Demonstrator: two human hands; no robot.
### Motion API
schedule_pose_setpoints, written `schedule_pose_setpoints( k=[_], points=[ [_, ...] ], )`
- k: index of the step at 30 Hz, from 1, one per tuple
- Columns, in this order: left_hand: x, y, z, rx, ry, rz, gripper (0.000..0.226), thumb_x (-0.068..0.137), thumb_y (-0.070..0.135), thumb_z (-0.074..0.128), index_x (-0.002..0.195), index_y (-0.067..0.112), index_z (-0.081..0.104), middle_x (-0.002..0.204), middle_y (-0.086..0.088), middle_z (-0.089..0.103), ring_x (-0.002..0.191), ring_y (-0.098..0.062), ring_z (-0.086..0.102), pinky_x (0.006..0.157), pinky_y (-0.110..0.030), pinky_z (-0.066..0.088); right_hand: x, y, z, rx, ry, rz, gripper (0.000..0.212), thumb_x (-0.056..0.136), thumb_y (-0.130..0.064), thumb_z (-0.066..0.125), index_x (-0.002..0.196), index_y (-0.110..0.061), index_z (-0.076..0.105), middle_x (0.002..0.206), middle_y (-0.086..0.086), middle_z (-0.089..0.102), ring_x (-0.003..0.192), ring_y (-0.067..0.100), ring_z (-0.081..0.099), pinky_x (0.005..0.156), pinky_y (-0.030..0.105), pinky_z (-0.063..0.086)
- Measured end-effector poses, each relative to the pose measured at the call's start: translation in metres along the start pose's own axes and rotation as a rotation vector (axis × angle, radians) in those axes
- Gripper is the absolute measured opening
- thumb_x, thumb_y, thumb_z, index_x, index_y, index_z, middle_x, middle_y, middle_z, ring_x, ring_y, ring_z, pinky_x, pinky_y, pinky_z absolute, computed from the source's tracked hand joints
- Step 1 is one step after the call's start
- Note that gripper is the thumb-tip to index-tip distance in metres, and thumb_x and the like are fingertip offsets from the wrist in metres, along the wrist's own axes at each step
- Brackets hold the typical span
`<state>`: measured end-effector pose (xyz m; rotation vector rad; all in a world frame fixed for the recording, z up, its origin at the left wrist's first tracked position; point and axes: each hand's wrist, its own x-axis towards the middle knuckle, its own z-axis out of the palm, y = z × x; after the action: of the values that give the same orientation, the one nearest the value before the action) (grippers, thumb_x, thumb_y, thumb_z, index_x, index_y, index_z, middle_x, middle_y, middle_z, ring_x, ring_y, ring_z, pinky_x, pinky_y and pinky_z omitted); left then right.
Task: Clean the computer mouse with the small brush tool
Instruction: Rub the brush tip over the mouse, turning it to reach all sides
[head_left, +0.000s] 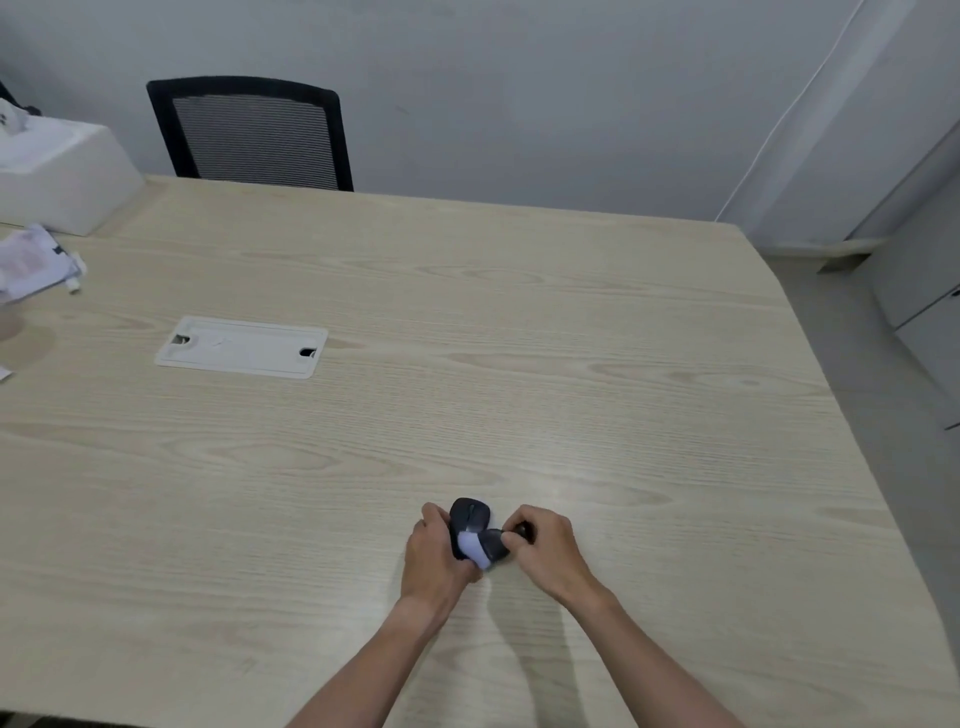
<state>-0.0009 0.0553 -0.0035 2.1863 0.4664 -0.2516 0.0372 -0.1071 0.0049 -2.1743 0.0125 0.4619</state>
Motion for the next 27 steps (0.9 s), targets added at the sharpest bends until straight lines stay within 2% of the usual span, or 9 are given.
schedule_pose_setpoints(
  k=[2, 5, 8, 12, 14, 19, 21, 25, 27],
  points=[
    [0.000, 0.001, -0.001, -0.003, -0.019, -0.001, 0.051, 0.059, 0.013, 0.080, 0.092, 0.012, 0.041, 0.088, -0.002, 0.054, 0.070, -0.009, 0.049, 0.050, -0.016, 0.032, 0.000, 0.003, 0.004, -0.008, 0.006, 0.015, 0.010, 0.085, -0.008, 0.065, 0.079, -0.015, 0.070, 0.077, -0.006, 0.068, 0.069, 0.003, 0.058, 0.063, 0.013, 0.042],
    [0.000, 0.000, -0.003, 0.013, -0.041, -0.011, 0.049, 0.059, 0.011, 0.079, 0.089, 0.013, 0.041, 0.089, -0.002, 0.053, 0.071, -0.010, 0.048, 0.052, -0.016, 0.034, 0.002, 0.007, 0.007, -0.027, 0.141, 0.029, 0.012, 0.089, -0.007, 0.063, 0.082, -0.017, 0.066, 0.085, -0.005, 0.067, 0.081, 0.007, 0.060, 0.066, 0.013, 0.040],
    [-0.002, -0.001, -0.002, 0.062, -0.048, 0.003, 0.047, 0.060, 0.009, 0.076, 0.088, 0.015, 0.039, 0.089, -0.001, 0.051, 0.071, -0.009, 0.045, 0.051, -0.017, 0.032, -0.003, 0.006, 0.005, -0.026, 0.220, 0.024, 0.011, 0.092, -0.009, 0.062, 0.084, -0.017, 0.063, 0.086, -0.007, 0.064, 0.083, 0.008, 0.059, 0.067, 0.014, 0.040],
    [-0.003, -0.002, 0.000, 0.069, -0.034, 0.033, 0.047, 0.061, 0.012, 0.076, 0.087, 0.015, 0.038, 0.086, -0.003, 0.053, 0.066, -0.009, 0.042, 0.048, -0.019, 0.029, -0.012, 0.007, 0.007, 0.031, 0.084, -0.010, 0.011, 0.085, -0.011, 0.065, 0.075, -0.016, 0.066, 0.073, -0.003, 0.066, 0.066, 0.006, 0.057, 0.062, 0.018, 0.045],
    [-0.003, 0.000, 0.000, 0.051, -0.032, 0.035, 0.048, 0.060, 0.014, 0.077, 0.087, 0.013, 0.038, 0.083, -0.005, 0.054, 0.063, -0.010, 0.043, 0.045, -0.019, 0.031, -0.013, 0.009, 0.008, 0.003, 0.037, -0.004, 0.010, 0.084, -0.011, 0.065, 0.075, -0.016, 0.066, 0.073, -0.004, 0.067, 0.065, 0.006, 0.056, 0.062, 0.018, 0.044],
    [-0.002, 0.002, -0.001, 0.025, -0.048, -0.004, 0.051, 0.058, 0.006, 0.070, 0.090, 0.018, 0.032, 0.078, -0.005, 0.061, 0.063, -0.014, 0.056, 0.043, -0.018, 0.036, -0.010, 0.006, 0.005, -0.008, 0.288, 0.051, 0.012, 0.092, -0.014, 0.063, 0.080, -0.016, 0.063, 0.080, -0.007, 0.063, 0.077, 0.006, 0.059, 0.064, 0.016, 0.041],
    [-0.001, 0.003, -0.001, 0.024, -0.048, -0.008, 0.053, 0.057, 0.006, 0.073, 0.091, 0.017, 0.032, 0.078, -0.004, 0.061, 0.063, -0.013, 0.056, 0.042, -0.018, 0.037, -0.009, 0.001, 0.004, 0.023, 0.249, -0.003, 0.012, 0.089, -0.013, 0.065, 0.078, -0.017, 0.064, 0.077, -0.007, 0.065, 0.073, 0.007, 0.059, 0.063, 0.015, 0.042],
    [-0.001, 0.007, -0.003, 0.044, -0.054, 0.018, 0.058, 0.055, 0.009, 0.079, 0.093, 0.012, 0.034, 0.077, -0.002, 0.059, 0.060, -0.011, 0.054, 0.041, -0.021, 0.038, -0.008, -0.007, 0.007, 0.020, 0.045, -0.043, 0.010, 0.084, -0.012, 0.067, 0.075, -0.014, 0.068, 0.072, -0.004, 0.067, 0.066, 0.006, 0.058, 0.061, 0.015, 0.045],
    [-0.001, 0.009, -0.005, 0.053, -0.060, 0.007, 0.056, 0.056, 0.006, 0.076, 0.093, 0.011, 0.035, 0.077, -0.002, 0.058, 0.059, -0.010, 0.051, 0.040, -0.019, 0.036, -0.004, -0.005, 0.009, 0.009, 0.076, -0.013, 0.009, 0.086, -0.012, 0.065, 0.077, -0.014, 0.067, 0.075, -0.005, 0.068, 0.070, 0.008, 0.060, 0.065, 0.019, 0.047]
  ],
)
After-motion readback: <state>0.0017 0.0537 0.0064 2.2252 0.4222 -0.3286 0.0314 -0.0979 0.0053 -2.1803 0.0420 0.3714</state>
